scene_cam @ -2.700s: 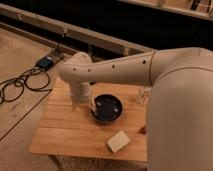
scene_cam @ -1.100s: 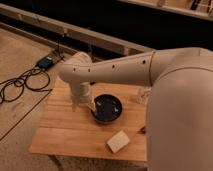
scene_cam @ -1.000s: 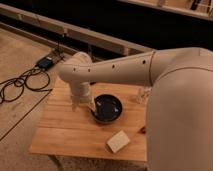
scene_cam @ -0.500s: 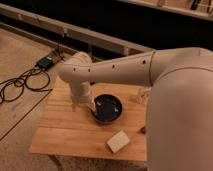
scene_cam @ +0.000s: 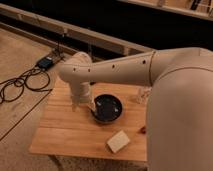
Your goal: Knock the bottle over
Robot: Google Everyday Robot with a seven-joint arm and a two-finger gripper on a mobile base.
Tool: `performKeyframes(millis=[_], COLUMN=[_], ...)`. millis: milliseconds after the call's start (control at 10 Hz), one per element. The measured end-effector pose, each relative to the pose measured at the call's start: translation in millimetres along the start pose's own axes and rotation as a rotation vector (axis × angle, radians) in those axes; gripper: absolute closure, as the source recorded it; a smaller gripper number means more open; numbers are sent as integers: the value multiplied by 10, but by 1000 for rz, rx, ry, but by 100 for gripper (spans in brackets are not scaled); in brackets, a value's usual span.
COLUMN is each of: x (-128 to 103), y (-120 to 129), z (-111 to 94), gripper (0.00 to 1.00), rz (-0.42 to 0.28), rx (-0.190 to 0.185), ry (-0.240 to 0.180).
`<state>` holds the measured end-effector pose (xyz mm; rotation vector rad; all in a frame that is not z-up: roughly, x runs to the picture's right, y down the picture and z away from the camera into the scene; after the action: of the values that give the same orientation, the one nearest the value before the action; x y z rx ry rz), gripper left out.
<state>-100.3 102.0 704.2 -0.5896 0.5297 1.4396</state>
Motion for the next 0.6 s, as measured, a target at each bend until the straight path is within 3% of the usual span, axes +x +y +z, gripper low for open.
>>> performKeyframes(millis=[300,600], x=[13,69], y=[-402,-1037], z=[61,89], gripper=[35,35], rz=[41,129], rx=[22,33], ry=[40,64])
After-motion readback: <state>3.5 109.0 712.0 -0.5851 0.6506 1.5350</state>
